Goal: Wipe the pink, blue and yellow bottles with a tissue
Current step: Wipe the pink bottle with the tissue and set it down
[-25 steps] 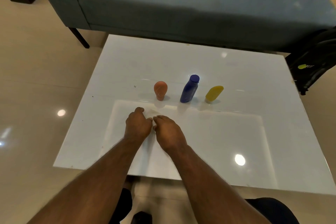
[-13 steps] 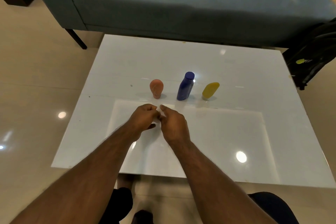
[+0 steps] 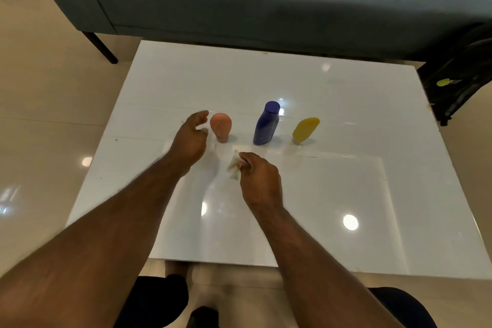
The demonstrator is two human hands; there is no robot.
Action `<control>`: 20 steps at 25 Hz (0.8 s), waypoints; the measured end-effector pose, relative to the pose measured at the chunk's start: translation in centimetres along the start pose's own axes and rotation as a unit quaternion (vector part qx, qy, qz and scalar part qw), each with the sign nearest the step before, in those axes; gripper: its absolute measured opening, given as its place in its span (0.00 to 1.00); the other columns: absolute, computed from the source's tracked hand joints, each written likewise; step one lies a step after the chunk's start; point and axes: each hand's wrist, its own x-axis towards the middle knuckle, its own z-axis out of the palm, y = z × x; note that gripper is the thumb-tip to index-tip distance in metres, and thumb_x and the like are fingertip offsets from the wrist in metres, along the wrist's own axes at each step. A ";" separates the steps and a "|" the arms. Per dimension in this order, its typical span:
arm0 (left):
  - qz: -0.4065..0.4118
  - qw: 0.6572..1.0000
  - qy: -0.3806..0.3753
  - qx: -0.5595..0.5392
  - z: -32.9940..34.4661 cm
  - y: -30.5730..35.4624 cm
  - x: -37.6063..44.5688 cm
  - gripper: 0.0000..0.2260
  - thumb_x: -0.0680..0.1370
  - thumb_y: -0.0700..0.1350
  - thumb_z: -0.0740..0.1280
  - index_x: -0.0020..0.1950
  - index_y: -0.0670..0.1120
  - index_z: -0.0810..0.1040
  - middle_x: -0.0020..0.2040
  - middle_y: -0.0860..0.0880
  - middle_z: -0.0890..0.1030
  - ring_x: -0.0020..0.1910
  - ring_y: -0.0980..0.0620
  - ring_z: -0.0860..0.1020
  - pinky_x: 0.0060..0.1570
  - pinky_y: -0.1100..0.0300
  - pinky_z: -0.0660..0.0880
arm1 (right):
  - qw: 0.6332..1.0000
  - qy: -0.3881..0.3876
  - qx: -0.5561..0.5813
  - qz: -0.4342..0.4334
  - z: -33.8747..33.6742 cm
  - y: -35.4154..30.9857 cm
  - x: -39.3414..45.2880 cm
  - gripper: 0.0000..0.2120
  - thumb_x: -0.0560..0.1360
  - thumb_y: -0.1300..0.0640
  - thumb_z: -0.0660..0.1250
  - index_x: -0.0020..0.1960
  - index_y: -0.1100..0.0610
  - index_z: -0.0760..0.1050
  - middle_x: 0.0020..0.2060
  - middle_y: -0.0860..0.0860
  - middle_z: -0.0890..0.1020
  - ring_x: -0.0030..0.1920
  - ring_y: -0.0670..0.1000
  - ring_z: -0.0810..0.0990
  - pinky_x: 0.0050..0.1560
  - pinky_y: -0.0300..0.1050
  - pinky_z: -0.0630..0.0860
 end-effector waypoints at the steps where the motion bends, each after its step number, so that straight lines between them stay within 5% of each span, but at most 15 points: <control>1: -0.004 0.999 -0.036 0.025 -0.1 -0.7 0.4 0.24 0.79 0.34 0.61 0.73 0.50 0.72 0.72 0.49 0.75 0.70 0.46 0.74 0.70 0.42 0.72 | 1.000 -0.002 0.002 -0.002 0.0 0.0 0.1 0.20 0.80 0.48 0.59 0.70 0.54 0.69 0.67 0.50 0.74 0.65 0.50 0.73 0.67 0.41 0.65; 6: -0.020 0.995 -0.087 0.044 1.6 -1.2 0.9 0.25 0.73 0.43 0.75 0.68 0.45 0.75 0.64 0.46 0.81 0.62 0.42 0.79 0.65 0.41 0.76 | 1.000 -0.005 -0.010 -0.011 0.0 0.7 0.4 0.19 0.80 0.49 0.60 0.69 0.53 0.70 0.66 0.50 0.75 0.64 0.50 0.74 0.67 0.42 0.66; 11: -0.014 0.997 -0.035 0.073 2.3 -0.4 -0.8 0.20 0.78 0.49 0.72 0.69 0.45 0.75 0.61 0.47 0.82 0.59 0.45 0.80 0.61 0.48 0.77 | 0.999 0.001 0.032 0.004 -1.3 1.0 -1.0 0.19 0.79 0.50 0.61 0.68 0.55 0.71 0.64 0.52 0.76 0.63 0.51 0.75 0.67 0.44 0.68; 16: -0.062 0.992 -0.106 -0.024 0.7 1.4 -8.9 0.22 0.80 0.48 0.69 0.72 0.48 0.71 0.63 0.47 0.81 0.56 0.49 0.83 0.52 0.53 0.80 | 0.989 0.107 0.065 -0.078 -4.1 0.1 -6.1 0.12 0.77 0.52 0.66 0.60 0.52 0.77 0.56 0.47 0.81 0.52 0.41 0.76 0.59 0.32 0.71; 20: -0.093 0.977 -0.140 -0.132 -0.7 3.5 -17.4 0.17 0.83 0.47 0.65 0.72 0.48 0.70 0.63 0.46 0.81 0.55 0.47 0.84 0.54 0.54 0.81 | 0.978 0.138 0.068 -0.141 -6.8 -0.7 -12.3 0.11 0.78 0.55 0.66 0.60 0.52 0.78 0.55 0.46 0.81 0.54 0.42 0.77 0.60 0.38 0.74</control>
